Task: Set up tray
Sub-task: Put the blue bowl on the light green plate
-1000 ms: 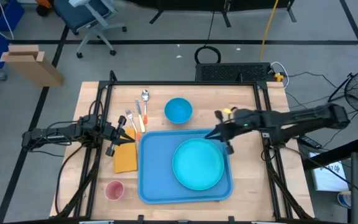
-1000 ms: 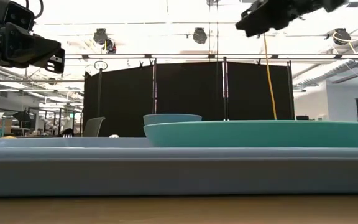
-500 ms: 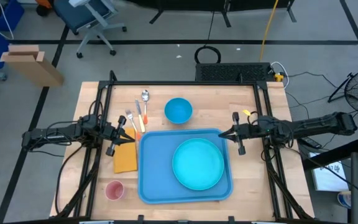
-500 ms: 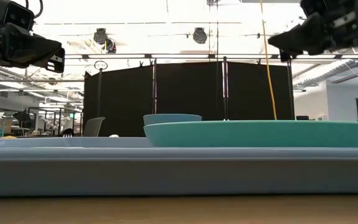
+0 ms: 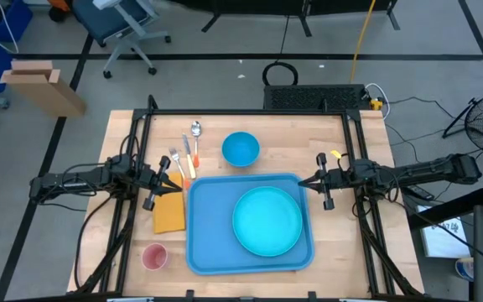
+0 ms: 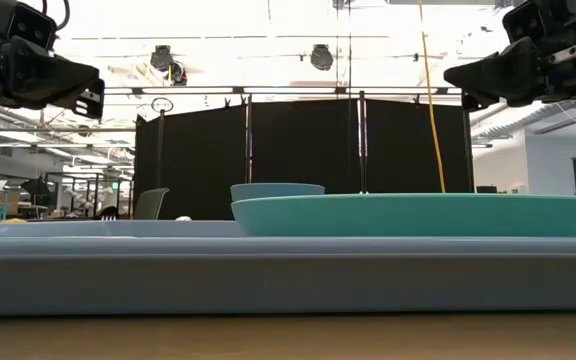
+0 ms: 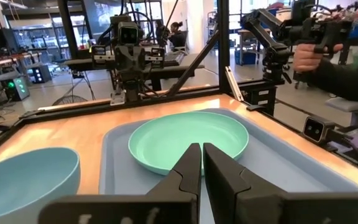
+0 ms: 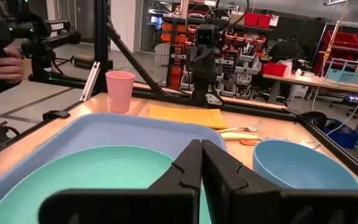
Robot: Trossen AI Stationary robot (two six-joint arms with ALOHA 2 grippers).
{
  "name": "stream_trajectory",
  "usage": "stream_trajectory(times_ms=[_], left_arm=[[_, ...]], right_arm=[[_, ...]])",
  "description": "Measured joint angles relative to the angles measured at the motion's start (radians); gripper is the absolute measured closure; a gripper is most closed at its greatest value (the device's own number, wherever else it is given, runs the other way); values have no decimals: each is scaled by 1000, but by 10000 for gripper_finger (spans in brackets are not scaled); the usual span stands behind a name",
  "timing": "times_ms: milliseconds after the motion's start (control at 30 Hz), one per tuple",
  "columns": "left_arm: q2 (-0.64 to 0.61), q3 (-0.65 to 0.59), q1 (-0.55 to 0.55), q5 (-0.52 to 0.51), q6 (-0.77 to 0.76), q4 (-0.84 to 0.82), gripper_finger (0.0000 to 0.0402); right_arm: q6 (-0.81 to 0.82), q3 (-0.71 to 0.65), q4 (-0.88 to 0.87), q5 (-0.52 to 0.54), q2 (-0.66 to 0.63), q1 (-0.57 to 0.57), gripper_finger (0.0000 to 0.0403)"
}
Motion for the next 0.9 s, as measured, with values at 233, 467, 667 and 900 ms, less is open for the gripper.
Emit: stream_trajectory(times_ms=[233, 467, 667, 900], left_arm=[[0, 0, 0, -8, -90, 27, 380], [0, 0, 0, -13, -210, 26, 380], [0, 0, 0, -23, -281, 23, 380], [0, 0, 0, -24, -331, 16, 380]], right_arm=[[-22, 0, -2, -91, 0, 0, 403], [-4, 0, -8, -128, 2, 0, 403], [20, 0, -8, -93, 2, 0, 403], [23, 0, -6, -44, 2, -1, 403]])
